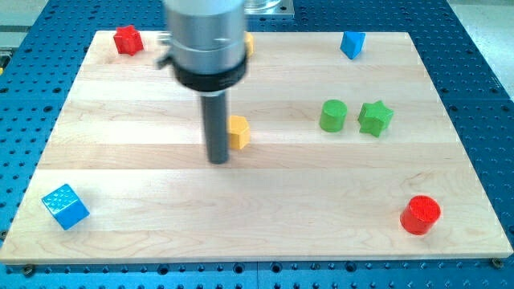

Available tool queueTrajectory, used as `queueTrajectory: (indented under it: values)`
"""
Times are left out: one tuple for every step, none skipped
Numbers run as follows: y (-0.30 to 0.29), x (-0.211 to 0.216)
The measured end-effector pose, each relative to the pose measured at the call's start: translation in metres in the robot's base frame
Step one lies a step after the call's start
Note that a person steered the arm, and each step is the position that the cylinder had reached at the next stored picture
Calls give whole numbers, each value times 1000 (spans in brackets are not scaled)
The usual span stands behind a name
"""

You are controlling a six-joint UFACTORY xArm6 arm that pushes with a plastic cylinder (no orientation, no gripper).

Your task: Slide the hexagon towards the green circle

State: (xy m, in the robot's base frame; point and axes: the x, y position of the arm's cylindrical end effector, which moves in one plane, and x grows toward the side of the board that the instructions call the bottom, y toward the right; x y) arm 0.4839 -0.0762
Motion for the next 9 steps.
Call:
queueTrajectory:
  values:
    - [28,-19]
    - [81,-32]
    - [64,-30]
    - [51,-42]
    - [53,-56]
    - [67,-56]
    - [79,-56]
    - [93,-60]
    - [100,-76]
